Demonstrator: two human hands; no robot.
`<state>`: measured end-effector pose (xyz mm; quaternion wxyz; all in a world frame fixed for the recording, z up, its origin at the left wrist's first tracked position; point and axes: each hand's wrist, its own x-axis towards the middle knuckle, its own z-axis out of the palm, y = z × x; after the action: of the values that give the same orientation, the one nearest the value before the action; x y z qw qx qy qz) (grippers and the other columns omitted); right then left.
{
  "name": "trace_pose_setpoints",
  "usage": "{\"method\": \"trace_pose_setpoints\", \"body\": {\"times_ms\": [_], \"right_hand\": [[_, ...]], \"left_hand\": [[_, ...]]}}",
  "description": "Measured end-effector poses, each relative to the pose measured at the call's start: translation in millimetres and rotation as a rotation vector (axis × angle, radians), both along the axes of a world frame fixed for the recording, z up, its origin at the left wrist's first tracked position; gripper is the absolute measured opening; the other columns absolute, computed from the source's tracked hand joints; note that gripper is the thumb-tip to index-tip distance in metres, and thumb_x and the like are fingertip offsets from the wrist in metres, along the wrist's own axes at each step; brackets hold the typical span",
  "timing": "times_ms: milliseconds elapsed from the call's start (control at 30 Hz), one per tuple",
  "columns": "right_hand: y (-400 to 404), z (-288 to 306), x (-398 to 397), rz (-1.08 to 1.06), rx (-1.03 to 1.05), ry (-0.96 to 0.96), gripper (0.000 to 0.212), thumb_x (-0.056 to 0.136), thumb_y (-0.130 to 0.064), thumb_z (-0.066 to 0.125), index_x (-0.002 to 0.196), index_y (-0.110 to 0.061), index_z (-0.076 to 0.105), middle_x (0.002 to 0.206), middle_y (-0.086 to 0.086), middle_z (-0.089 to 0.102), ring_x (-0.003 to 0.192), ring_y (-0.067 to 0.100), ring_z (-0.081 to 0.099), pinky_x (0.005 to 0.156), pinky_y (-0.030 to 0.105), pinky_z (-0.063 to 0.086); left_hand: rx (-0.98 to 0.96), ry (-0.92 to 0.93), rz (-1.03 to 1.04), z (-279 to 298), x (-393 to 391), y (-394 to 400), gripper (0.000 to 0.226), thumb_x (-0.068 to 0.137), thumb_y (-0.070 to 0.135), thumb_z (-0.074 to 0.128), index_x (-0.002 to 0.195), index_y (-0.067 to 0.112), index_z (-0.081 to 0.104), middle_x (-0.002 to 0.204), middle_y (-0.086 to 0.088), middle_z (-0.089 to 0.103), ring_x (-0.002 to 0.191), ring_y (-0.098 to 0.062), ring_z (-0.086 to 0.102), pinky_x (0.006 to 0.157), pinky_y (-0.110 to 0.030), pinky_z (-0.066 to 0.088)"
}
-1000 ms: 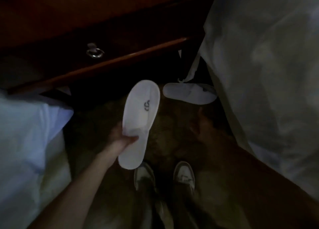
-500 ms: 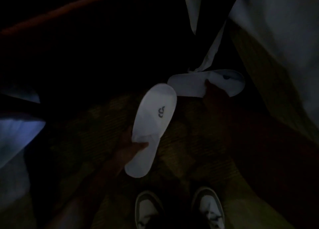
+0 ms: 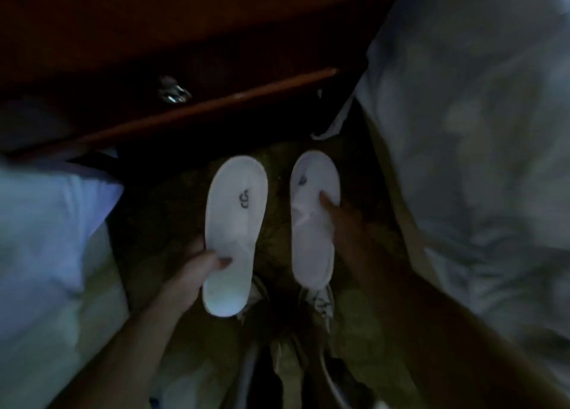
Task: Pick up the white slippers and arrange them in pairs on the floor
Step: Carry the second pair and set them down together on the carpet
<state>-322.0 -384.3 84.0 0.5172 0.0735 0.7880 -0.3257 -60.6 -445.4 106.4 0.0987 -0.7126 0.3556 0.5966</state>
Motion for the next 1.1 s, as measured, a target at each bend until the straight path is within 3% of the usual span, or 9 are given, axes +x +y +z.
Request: {"method": "trace_pose_setpoints", "body": {"times_ms": [67, 167, 267, 467, 600, 767, 867, 967, 1100], "right_hand": [[18.2, 72.4, 18.5, 0.113, -0.028, -0.03, 0.075, 0.066, -0.072, 0.07, 0.12, -0.02, 0.062, 0.12, 0.001, 0.066, 0.107, 0.024, 0.064, 0.09, 0.039, 0.051], [37.5, 177.7, 35.6, 0.14, 0.006, -0.147, 0.075, 0.066, -0.062, 0.075, 0.124, -0.016, 0.062, 0.124, 0.007, 0.066, 0.105, 0.025, 0.064, 0.092, 0.042, 0.053], [36.7, 265.0, 44.5, 0.268, 0.002, -0.157, 0.053, 0.081, -0.051, 0.069, 0.12, -0.016, 0.063, 0.109, 0.008, 0.069, 0.098, 0.027, 0.067, 0.09, 0.046, 0.056], [42.4, 404.6, 76.3, 0.631, -0.224, -0.099, 0.036, 0.085, -0.043, 0.068, 0.106, -0.015, 0.067, 0.102, 0.008, 0.072, 0.086, 0.02, 0.069, 0.069, 0.029, 0.056], [68.6, 451.1, 107.3, 0.929, -0.329, -0.146, 0.05, 0.078, -0.05, 0.071, 0.114, -0.015, 0.066, 0.108, 0.003, 0.073, 0.1, 0.022, 0.07, 0.089, 0.043, 0.057], [128.2, 481.5, 167.3, 1.322, -0.324, -0.205, 0.069, 0.07, -0.061, 0.071, 0.126, -0.021, 0.061, 0.12, 0.005, 0.068, 0.106, 0.026, 0.067, 0.092, 0.049, 0.056], [181.0, 495.0, 208.8, 1.544, -0.29, -0.27, 0.065, 0.079, -0.054, 0.069, 0.132, -0.018, 0.058, 0.123, 0.005, 0.066, 0.108, 0.027, 0.065, 0.09, 0.044, 0.056], [240.1, 500.8, 244.4, 1.739, -0.3, -0.322, 0.057, 0.085, -0.044, 0.068, 0.133, -0.014, 0.058, 0.123, 0.007, 0.066, 0.108, 0.026, 0.065, 0.087, 0.04, 0.056], [326.8, 506.1, 289.4, 1.997, -0.254, -0.344, 0.054, 0.084, -0.048, 0.066, 0.126, -0.015, 0.061, 0.119, 0.008, 0.069, 0.105, 0.027, 0.066, 0.093, 0.049, 0.055]], "left_hand": [[-0.036, -0.07, 0.056, 53.4, 12.9, 16.2, 0.051, 0.075, 0.0, 0.075, 0.122, 0.003, 0.057, 0.122, -0.023, 0.063, 0.103, -0.035, 0.062, 0.093, -0.049, 0.051], [-0.014, -0.139, 0.052, 151.4, 20.2, 41.7, 0.067, 0.073, -0.001, 0.078, 0.132, -0.007, 0.047, 0.137, -0.027, 0.052, 0.119, -0.041, 0.056, 0.091, -0.04, 0.048], [-0.08, -0.046, 0.159, 233.6, 35.1, 70.6, 0.073, 0.063, 0.008, 0.084, 0.128, -0.005, 0.053, 0.125, -0.029, 0.061, 0.109, -0.041, 0.063, 0.093, -0.05, 0.052], [-0.418, 0.173, 0.491, 373.1, 60.5, 146.1, 0.092, 0.053, 0.018, 0.082, 0.137, 0.001, 0.048, 0.125, -0.017, 0.064, 0.113, -0.033, 0.062, 0.099, -0.051, 0.05], [-0.536, 0.184, 0.763, 431.5, 61.1, 235.3, 0.076, 0.064, 0.018, 0.078, 0.132, -0.002, 0.052, 0.127, -0.022, 0.062, 0.115, -0.036, 0.06, 0.099, -0.051, 0.049], [-0.632, 0.218, 1.175, 470.2, 55.8, 365.9, 0.048, 0.079, 0.023, 0.072, 0.125, 0.011, 0.06, 0.122, -0.02, 0.065, 0.11, -0.035, 0.065, 0.091, -0.052, 0.055], [-0.682, 0.23, 1.448, 473.2, 49.6, 452.5, 0.026, 0.091, 0.006, 0.061, 0.112, 0.02, 0.063, 0.107, -0.008, 0.07, 0.095, -0.026, 0.067, 0.076, -0.034, 0.061], [-0.727, 0.198, 1.689, 470.2, 37.6, 535.3, 0.031, 0.091, 0.011, 0.061, 0.122, 0.012, 0.058, 0.111, -0.009, 0.068, 0.102, -0.028, 0.065, 0.071, -0.028, 0.06], [-0.789, 0.109, 1.981, 465.7, 23.4, 641.2, 0.078, 0.067, 0.045, 0.08, 0.131, 0.008, 0.052, 0.118, -0.015, 0.066, 0.108, -0.034, 0.063, 0.075, -0.033, 0.06]]}}
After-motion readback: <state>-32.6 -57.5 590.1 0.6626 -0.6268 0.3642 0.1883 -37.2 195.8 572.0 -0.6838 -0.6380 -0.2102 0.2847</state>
